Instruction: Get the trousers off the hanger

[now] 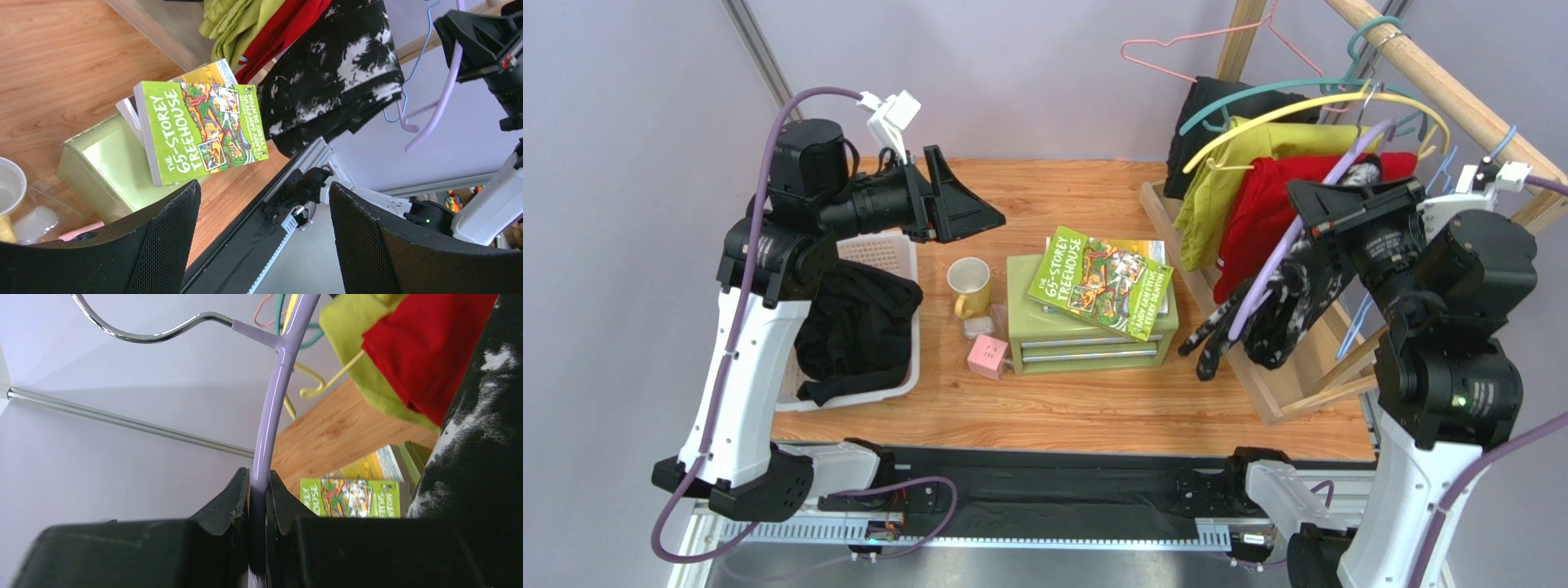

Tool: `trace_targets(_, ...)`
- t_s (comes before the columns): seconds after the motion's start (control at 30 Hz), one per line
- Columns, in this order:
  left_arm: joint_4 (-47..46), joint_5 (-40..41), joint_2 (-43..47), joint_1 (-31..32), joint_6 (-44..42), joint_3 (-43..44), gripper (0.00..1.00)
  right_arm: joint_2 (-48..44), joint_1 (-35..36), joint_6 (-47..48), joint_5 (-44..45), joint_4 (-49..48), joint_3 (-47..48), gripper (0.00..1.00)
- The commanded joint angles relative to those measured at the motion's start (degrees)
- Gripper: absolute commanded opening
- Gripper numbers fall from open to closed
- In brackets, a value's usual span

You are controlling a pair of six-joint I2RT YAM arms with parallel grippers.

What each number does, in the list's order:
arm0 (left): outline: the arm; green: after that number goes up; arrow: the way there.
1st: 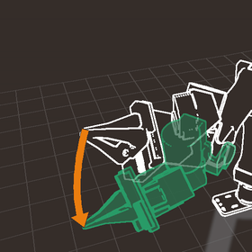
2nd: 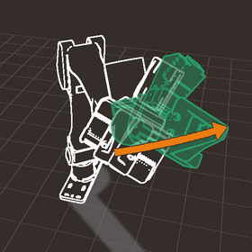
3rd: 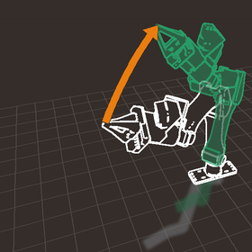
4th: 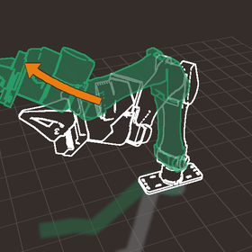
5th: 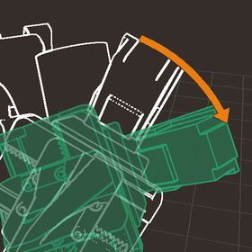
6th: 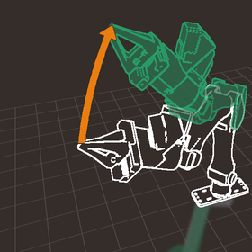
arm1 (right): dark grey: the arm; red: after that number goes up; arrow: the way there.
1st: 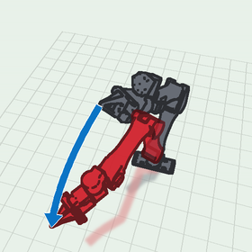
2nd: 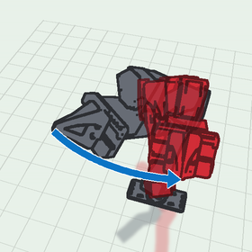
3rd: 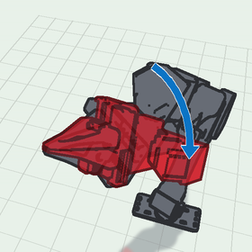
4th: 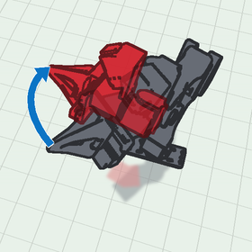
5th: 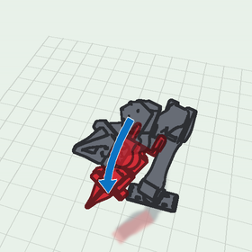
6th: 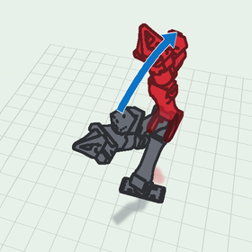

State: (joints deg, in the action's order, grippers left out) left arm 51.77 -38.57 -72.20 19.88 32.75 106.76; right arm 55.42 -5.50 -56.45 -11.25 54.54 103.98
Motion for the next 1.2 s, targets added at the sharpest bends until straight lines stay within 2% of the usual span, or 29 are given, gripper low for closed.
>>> trace_targets(0.0, -1.58, -2.04, 0.66, 1.91, 1.52, -1.55, 0.82, -3.29, 0.14, 2.65, -5.1, -0.33, 3.33, 0.0)
trace_targets(0.2, -2.11, -1.08, 0.4, 5.61, 2.32, -2.52, 0.81, -6.9, 0.22, 2.3, -10.02, 5.83, 3.5, 0.0)
trace_targets(0.37, -2.2, -0.28, 1.71, 6.66, 2.84, -3.22, 0.81, -7.6, 0.22, 4.15, -14.32, 13.91, 8.6, 0.0)
trace_targets(0.73, -2.29, 1.74, 9.8, 7.37, 4.86, -10.25, 0.81, -12.7, 0.22, 2.04, -24.6, 17.96, 12.29, 0.0)
trace_targets(0.9, -2.29, 1.3, 12.52, 7.37, 6.27, -10.43, 0.81, -13.49, 0.31, 1.17, -30.58, 16.65, 13.79, 0.0)
trace_targets(1.03, -2.46, -0.1, 13.23, 7.37, 7.32, -9.73, 0.8, -12.18, 0.31, -1.64, -37.0, 12.79, 18.43, 0.0)
trace_targets(1.17, -2.64, -1.42, 13.76, 7.37, 8.38, -10.34, 0.8, -12.44, 0.22, -7.52, -41.74, 4.36, 17.57, 0.0)
